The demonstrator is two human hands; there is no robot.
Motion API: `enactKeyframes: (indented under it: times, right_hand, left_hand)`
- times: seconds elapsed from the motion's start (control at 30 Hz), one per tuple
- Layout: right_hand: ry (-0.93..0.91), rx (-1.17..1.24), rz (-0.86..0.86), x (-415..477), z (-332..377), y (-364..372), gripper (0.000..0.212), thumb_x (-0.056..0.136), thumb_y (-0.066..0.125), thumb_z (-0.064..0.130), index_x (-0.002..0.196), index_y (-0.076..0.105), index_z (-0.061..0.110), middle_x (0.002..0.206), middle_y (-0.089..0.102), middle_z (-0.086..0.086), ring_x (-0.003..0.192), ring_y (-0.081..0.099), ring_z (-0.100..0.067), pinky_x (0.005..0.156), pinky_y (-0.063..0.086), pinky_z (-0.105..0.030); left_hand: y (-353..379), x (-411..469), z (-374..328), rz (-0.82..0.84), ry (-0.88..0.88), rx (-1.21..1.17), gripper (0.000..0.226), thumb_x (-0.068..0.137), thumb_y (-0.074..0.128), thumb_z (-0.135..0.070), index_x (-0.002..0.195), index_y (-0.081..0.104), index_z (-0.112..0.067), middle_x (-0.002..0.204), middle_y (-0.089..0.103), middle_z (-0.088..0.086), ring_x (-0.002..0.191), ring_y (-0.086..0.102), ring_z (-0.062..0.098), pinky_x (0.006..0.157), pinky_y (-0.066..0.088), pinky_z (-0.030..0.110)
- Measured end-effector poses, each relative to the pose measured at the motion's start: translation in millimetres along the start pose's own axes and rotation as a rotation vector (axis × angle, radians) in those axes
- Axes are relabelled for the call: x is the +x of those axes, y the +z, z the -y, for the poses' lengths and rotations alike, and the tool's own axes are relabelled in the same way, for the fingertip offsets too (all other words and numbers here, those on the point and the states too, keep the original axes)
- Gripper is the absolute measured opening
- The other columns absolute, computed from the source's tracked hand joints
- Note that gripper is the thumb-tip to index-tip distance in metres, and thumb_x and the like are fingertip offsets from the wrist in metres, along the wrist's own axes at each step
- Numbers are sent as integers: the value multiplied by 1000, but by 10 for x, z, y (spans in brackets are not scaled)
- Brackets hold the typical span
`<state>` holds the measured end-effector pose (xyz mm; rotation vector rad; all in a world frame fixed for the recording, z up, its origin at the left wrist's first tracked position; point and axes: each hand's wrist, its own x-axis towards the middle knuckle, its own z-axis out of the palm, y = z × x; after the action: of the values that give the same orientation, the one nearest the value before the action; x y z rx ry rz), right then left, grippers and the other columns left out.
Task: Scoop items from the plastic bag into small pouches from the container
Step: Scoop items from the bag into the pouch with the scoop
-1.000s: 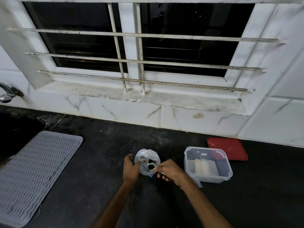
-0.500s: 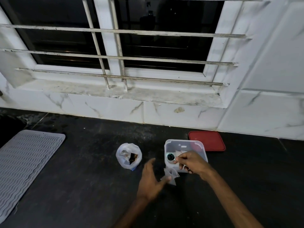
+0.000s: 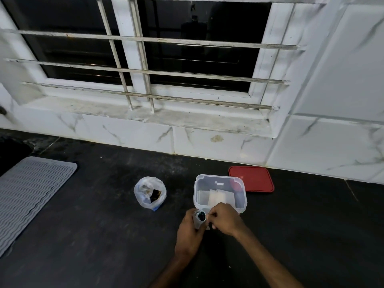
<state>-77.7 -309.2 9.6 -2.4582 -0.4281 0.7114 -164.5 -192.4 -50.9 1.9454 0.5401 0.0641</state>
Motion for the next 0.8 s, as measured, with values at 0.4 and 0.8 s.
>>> enactKeyframes:
  times: [0.4, 0.8]
  right_hand:
    - [-217, -205, -230, -53, -56, 271, 26, 94, 60, 35, 118, 66, 27, 118, 65, 7, 108, 57, -9, 100, 47, -25]
    - [-47, 390, -337, -70, -59, 53, 9, 88, 70, 21, 87, 77, 16, 81, 75, 8, 78, 68, -1, 75, 53, -19]
  left_hand:
    - [-18, -33, 12, 1, -35, -24, 45, 86, 70, -34, 126, 49, -32, 119, 61, -18, 109, 60, 2, 98, 52, 29]
    - [-199, 4, 133, 72, 49, -1, 73, 72, 73, -58, 134, 37, -41, 128, 57, -20, 110, 60, -2, 93, 53, 24]
